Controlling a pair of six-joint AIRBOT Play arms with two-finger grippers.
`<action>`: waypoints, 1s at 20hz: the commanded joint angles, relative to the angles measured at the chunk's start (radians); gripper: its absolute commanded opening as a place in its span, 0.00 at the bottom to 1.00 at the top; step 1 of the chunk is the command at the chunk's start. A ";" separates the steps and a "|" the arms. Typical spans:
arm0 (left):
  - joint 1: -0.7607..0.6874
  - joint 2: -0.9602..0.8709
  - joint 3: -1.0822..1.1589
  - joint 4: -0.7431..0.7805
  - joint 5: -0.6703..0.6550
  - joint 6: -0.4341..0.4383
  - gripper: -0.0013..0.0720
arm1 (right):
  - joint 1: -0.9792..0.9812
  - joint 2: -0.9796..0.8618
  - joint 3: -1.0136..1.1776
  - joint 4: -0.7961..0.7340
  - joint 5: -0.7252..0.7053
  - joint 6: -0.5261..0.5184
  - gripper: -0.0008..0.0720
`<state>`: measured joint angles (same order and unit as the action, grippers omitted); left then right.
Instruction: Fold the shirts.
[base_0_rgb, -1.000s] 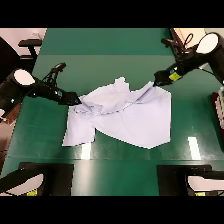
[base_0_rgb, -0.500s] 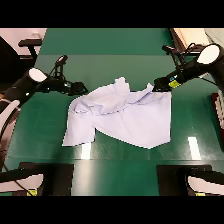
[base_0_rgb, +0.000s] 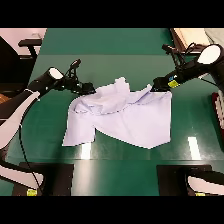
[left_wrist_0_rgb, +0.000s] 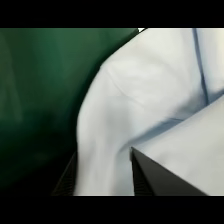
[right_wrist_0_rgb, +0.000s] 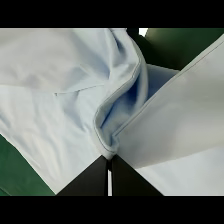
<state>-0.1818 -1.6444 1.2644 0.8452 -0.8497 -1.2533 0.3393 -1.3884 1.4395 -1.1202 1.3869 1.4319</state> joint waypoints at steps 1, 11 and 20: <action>-0.014 -0.016 0.009 0.016 0.002 0.005 0.57 | 0.000 0.000 0.000 0.003 0.000 0.001 0.03; -0.013 0.154 0.252 0.166 -0.023 0.005 0.05 | 0.000 0.129 0.001 -0.036 -0.078 0.001 0.03; -0.014 0.799 0.564 0.293 -0.056 -0.048 0.05 | -0.005 0.528 0.259 -0.089 -0.184 0.001 0.02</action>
<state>-0.1959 -1.0309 1.7596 1.1099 -0.9119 -1.2636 0.3340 -0.9607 1.5867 -1.1721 1.2186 1.4322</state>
